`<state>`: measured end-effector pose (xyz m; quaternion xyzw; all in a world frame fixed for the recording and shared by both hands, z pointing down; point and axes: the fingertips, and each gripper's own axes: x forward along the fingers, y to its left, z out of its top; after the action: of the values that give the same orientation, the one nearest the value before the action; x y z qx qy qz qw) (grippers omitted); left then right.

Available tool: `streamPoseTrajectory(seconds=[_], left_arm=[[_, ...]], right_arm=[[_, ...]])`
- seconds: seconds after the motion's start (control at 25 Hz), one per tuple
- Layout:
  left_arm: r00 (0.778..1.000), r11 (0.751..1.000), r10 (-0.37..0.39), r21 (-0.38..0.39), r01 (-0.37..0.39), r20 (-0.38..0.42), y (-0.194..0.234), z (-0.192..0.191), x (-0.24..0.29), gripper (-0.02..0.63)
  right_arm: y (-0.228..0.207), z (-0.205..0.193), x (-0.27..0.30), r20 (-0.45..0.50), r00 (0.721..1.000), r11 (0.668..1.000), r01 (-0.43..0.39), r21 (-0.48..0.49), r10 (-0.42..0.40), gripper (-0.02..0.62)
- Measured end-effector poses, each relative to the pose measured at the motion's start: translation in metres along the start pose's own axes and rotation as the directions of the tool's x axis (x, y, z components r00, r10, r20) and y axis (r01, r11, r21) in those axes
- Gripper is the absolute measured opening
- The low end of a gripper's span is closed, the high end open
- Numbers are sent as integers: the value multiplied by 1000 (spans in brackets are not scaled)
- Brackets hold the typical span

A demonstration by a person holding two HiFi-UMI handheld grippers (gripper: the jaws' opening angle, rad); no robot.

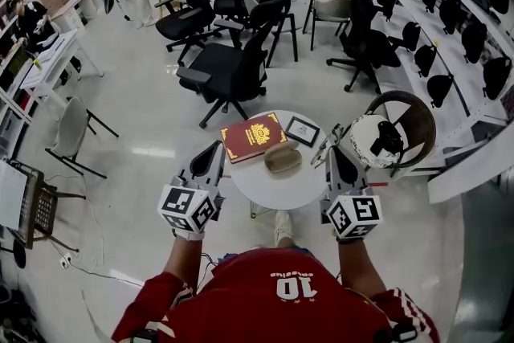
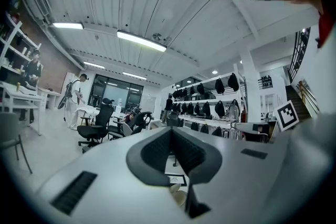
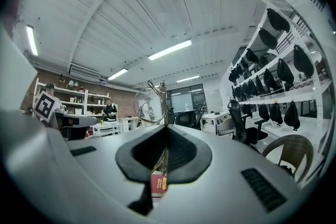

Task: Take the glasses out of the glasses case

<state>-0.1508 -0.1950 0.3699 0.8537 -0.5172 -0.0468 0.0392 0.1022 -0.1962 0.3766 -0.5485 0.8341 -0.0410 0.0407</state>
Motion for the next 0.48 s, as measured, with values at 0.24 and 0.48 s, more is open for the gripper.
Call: streamPoseTrajectory(seconds=[0.24,0.48], left_arm=[[1000,1000,1,-3,-1,-2,1,-1,1,8],[1000,1000,-3,-3,3,0,0,1,2,8]], right_arm=[[-2,2,1,5,1000,1000,-1,4,1,20],[-1,5,2,8,1000,1000,-3,2,3,20]])
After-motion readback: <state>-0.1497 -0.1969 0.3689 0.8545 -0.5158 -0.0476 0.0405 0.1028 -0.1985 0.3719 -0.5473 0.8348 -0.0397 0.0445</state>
